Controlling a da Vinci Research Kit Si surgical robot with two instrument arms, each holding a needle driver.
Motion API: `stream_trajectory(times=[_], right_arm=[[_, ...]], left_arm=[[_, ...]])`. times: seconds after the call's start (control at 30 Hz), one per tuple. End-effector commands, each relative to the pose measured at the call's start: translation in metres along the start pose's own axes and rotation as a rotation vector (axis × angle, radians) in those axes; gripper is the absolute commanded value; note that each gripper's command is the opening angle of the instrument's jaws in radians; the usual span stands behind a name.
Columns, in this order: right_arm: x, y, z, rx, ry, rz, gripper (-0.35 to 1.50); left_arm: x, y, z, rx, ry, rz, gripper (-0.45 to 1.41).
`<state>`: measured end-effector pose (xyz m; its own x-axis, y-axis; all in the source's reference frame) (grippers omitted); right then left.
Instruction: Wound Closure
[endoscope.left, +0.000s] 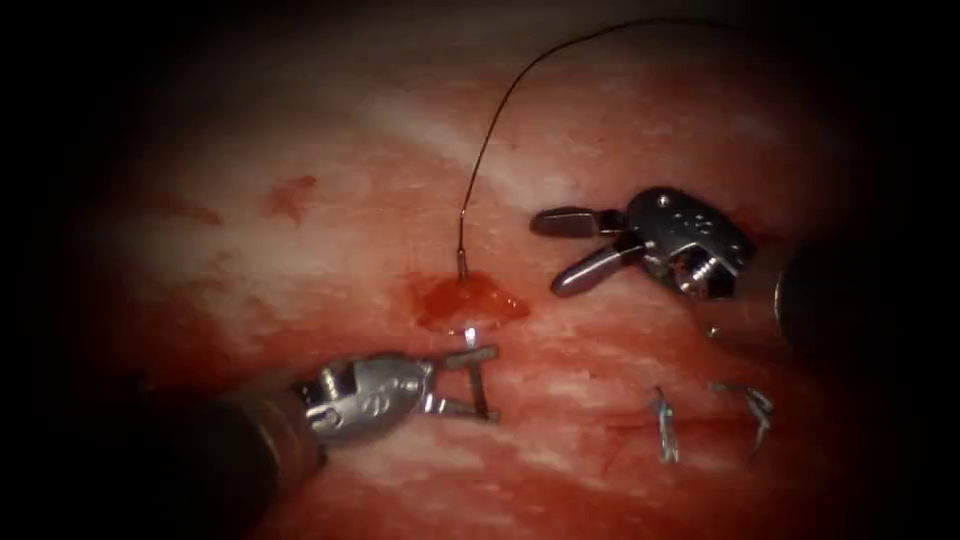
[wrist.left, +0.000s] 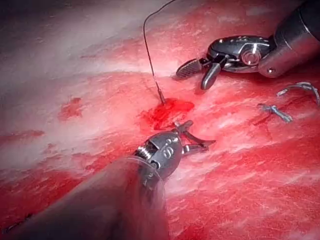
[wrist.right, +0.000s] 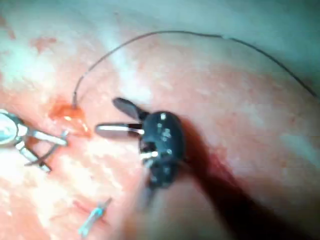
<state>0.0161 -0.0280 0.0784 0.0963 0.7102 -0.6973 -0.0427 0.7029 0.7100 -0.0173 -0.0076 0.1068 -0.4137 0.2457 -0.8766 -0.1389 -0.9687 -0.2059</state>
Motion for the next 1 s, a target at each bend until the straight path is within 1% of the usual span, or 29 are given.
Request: stream_trajectory(times=[0.03, 0.07, 0.1, 0.2, 0.33, 0.43, 0.47, 0.5, 0.7, 0.8, 0.83, 0.9, 1.0], right_arm=[[-0.0011, 0.0001, 0.0008, 0.003, 0.002, 0.0, 1.16], [-0.0013, 0.0001, 0.0008, 0.003, 0.001, -0.001, 1.16], [-0.0016, -0.0001, 0.0008, 0.003, 0.001, -0.01, 1.16], [-0.0022, -0.0004, 0.0009, 0.003, 0.001, -0.01, 1.15], [-0.0028, -0.0006, 0.001, 0.002, 0.003, 0.002, 1.15], [-0.0033, -0.0009, 0.0011, 0.003, 0.003, 0.009, 1.15], [-0.0036, -0.0011, 0.0012, 0.002, 0.003, 0.017, 1.15], [-0.0036, -0.0011, 0.0012, 0.002, 0.003, 0.017, 1.15], [-0.0049, -0.0017, 0.0017, 0.004, 0.003, 0.04, 1.13], [-0.0053, -0.002, 0.0019, 0.002, 0.002, 0.047, 1.13], [-0.0055, -0.0021, 0.0019, 0.003, 0.002, 0.051, 1.13], [-0.0057, -0.0022, 0.0019, 0.003, 0.002, 0.055, 1.15], [-0.006, -0.0027, 0.0019, 0.004, 0.002, 0.077, 1.16]], left_arm=[[-0.0006, 0.0001, 0.0011, 0.002, 0.003, -0.007, -0.13], [-0.0006, 0.0001, 0.0011, 0.002, 0.003, -0.031, -0.33], [-0.0005, 0.0, 0.0009, -0.001, 0.006, -0.114, -0.45], [-0.0001, 0.0001, 0.0003, -0.018, 0.019, -0.212, -0.45], [0.0014, 0.0001, -0.0008, -0.044, 0.09, -0.352, -0.45], [0.0026, 0.0003, -0.0015, -0.07, 0.135, -0.42, -0.45], [0.0034, 0.0004, -0.002, -0.089, 0.167, -0.455, -0.45], [0.0034, 0.0004, -0.002, -0.089, 0.167, -0.455, -0.45], [0.0055, 0.0013, -0.0027, -0.152, 0.258, -0.554, -0.45], [0.0062, 0.0017, -0.0029, -0.184, 0.28, -0.552, -0.45], [0.0064, 0.0018, -0.003, -0.191, 0.285, -0.527, -0.45], [0.0067, 0.0019, -0.0031, -0.173, 0.293, -0.438, -0.45], [0.0071, 0.0021, -0.0034, -0.13, 0.25, -0.27, -0.45]])
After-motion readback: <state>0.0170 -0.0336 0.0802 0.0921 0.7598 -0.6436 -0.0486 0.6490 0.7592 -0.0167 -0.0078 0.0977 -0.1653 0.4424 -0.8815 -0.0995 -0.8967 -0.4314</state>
